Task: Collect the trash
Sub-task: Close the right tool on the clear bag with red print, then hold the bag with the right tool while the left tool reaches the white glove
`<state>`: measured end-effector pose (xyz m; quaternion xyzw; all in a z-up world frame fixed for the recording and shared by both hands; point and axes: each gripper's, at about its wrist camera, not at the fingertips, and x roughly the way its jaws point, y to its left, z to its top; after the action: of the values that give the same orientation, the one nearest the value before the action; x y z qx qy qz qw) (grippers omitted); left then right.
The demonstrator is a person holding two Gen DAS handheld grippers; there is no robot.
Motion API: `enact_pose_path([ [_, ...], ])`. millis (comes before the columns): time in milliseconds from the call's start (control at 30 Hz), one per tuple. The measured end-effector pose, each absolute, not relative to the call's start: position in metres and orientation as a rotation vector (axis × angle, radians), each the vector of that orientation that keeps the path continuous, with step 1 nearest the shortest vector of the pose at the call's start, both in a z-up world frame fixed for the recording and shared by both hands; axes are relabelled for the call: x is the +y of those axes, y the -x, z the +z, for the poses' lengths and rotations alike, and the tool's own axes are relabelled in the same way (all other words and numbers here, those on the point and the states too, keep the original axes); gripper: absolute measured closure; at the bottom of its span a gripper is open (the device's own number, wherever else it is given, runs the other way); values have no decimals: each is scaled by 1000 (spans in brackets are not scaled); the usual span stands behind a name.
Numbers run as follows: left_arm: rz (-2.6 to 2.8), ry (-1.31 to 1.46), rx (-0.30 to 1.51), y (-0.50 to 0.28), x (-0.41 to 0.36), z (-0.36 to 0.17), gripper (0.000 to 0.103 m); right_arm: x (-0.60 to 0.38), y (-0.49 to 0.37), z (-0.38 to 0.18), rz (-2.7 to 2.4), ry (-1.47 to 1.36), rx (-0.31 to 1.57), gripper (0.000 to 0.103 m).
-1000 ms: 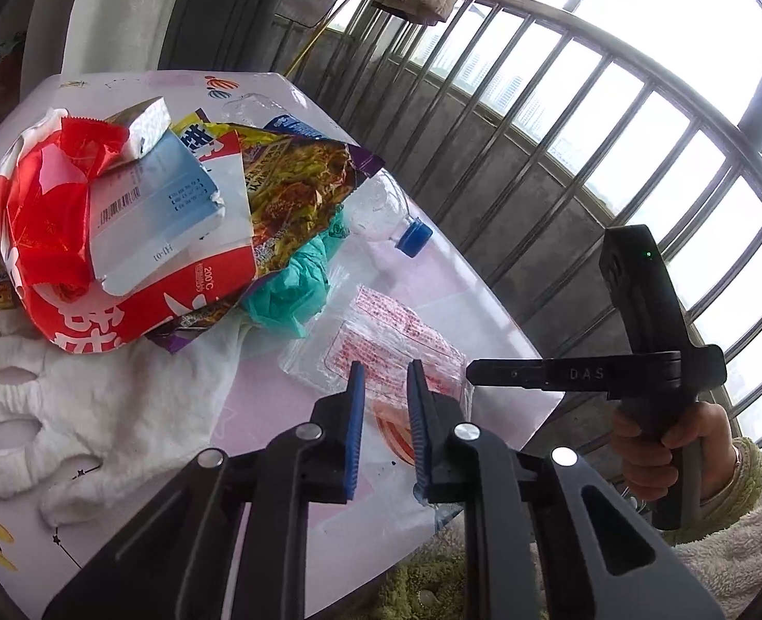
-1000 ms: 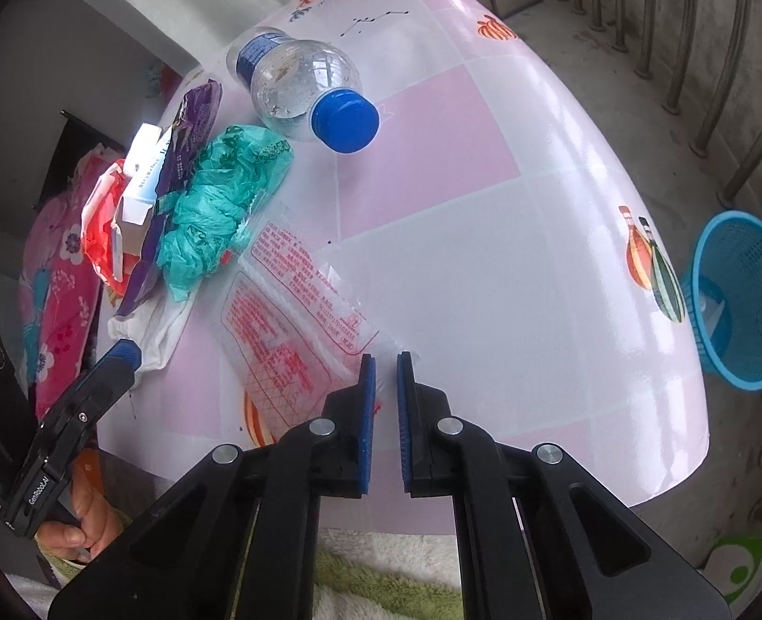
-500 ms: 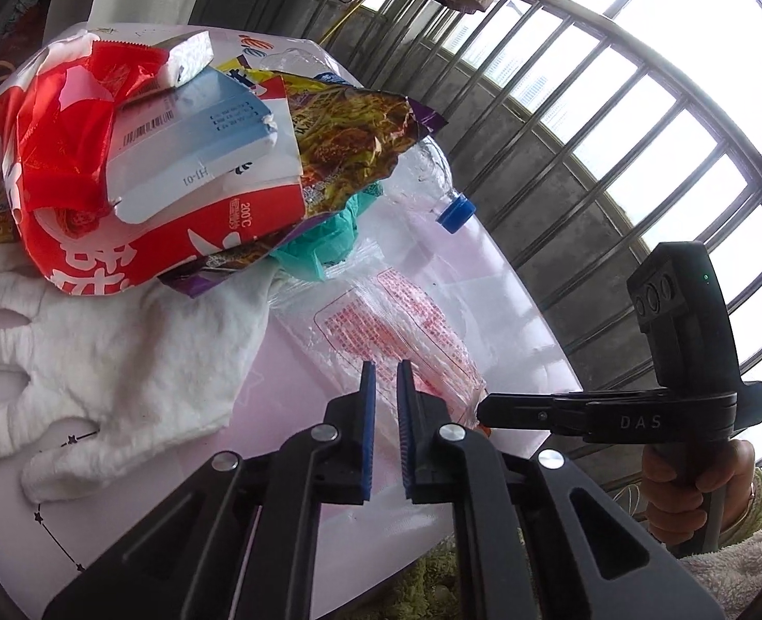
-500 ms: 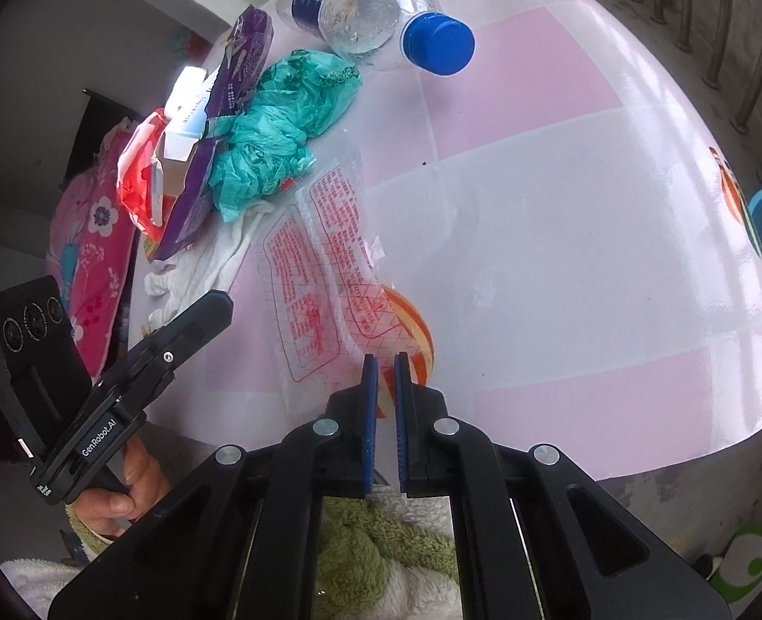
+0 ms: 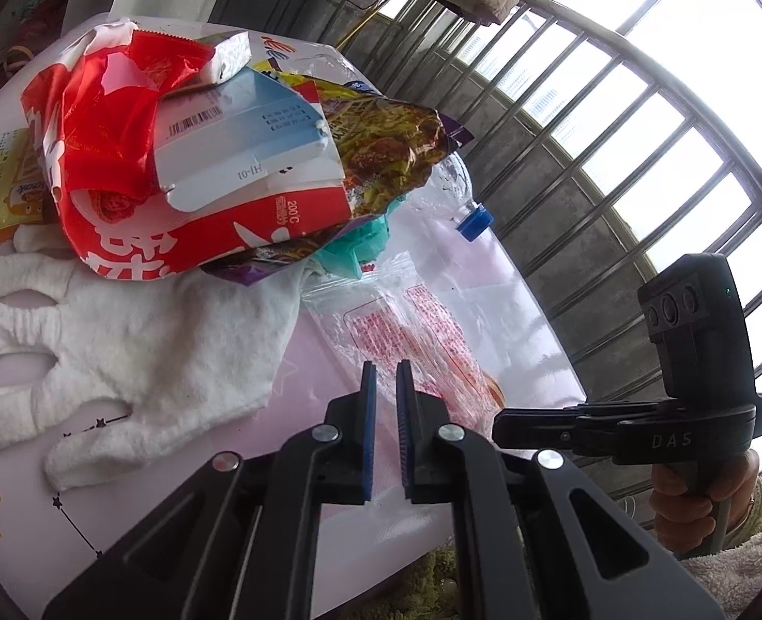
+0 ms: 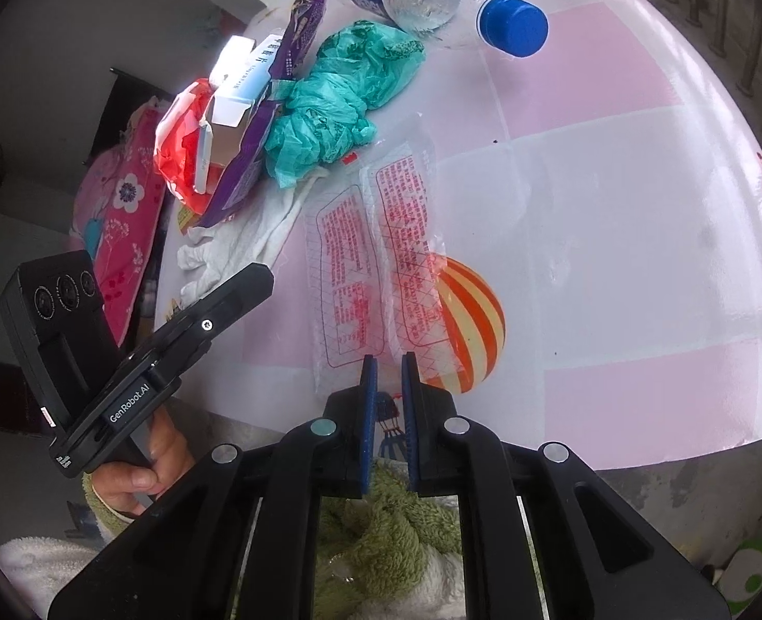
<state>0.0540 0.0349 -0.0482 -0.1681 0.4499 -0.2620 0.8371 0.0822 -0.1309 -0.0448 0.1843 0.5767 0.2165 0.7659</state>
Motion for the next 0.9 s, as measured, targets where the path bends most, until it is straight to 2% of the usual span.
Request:
enact_pose_path([
  [67,-561,364,948,-52,37,-47,96,-130,-80,-34,481,-377,1212,72],
  [133,-571,367,948,-51,38,-47,96,-135,-79,-25,482,-374,1172,68],
  [367,-594,362,965,-57,29,-51,96,-159,-96,-38,475,-511,1173,66],
  [600,-585,345,1052,-63,18,-70,96,-157,-118,-70,545,-653,1265,68],
  [800,-594,368,1052,-63,21,-72,96,-153,-127,-82,599,-730,1288,74],
  [900,-597,379,1051,-63,21,-72,96,-149,-128,-85,616,-742,1303,81],
])
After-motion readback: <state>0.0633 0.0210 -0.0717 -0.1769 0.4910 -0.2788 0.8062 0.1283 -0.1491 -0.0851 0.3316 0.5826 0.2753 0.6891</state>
